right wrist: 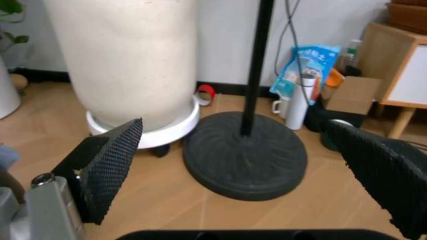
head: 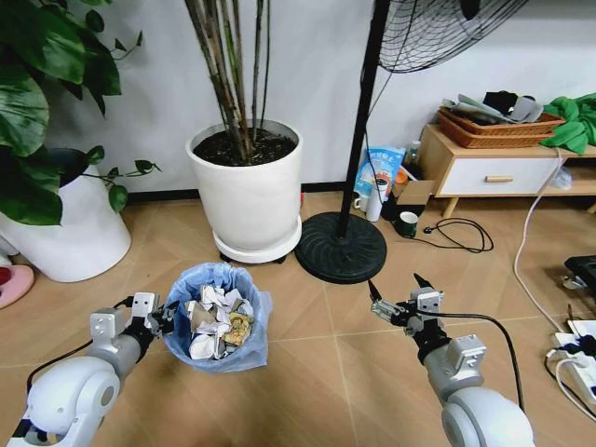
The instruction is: Pick up the trash bin and place the garbage on the floor into it.
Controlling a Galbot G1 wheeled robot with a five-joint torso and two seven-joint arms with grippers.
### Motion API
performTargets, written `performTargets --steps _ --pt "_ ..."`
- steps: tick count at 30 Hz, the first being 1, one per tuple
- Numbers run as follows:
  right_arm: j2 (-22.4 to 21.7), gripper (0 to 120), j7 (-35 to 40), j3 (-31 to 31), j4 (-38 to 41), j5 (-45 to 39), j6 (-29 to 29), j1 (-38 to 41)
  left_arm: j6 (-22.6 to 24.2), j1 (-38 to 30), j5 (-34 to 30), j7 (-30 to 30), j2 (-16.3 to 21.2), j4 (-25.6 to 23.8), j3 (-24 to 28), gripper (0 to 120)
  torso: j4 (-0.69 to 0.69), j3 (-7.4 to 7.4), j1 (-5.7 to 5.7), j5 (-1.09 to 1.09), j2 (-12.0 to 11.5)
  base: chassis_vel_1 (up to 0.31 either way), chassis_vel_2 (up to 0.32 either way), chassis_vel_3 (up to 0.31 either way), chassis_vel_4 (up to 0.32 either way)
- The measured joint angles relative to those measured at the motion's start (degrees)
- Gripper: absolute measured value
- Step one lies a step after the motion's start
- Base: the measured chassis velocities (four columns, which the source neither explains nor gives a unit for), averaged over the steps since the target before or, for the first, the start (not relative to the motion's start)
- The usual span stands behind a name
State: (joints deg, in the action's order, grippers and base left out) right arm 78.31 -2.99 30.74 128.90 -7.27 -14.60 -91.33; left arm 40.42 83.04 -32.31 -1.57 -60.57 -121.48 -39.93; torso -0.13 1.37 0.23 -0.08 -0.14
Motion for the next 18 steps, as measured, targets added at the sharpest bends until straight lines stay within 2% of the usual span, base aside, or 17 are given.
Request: performTargets --steps 18 --pt "-0.3 100 -0.1 -0.9 -0.8 0.0 0.4 0.6 0.0 0.1 0.2 0.1 -0.3 -0.1 -0.2 0 -0.01 0.0 0.0 0.02 0.0 0.16 0.165 -0.162 -0.169"
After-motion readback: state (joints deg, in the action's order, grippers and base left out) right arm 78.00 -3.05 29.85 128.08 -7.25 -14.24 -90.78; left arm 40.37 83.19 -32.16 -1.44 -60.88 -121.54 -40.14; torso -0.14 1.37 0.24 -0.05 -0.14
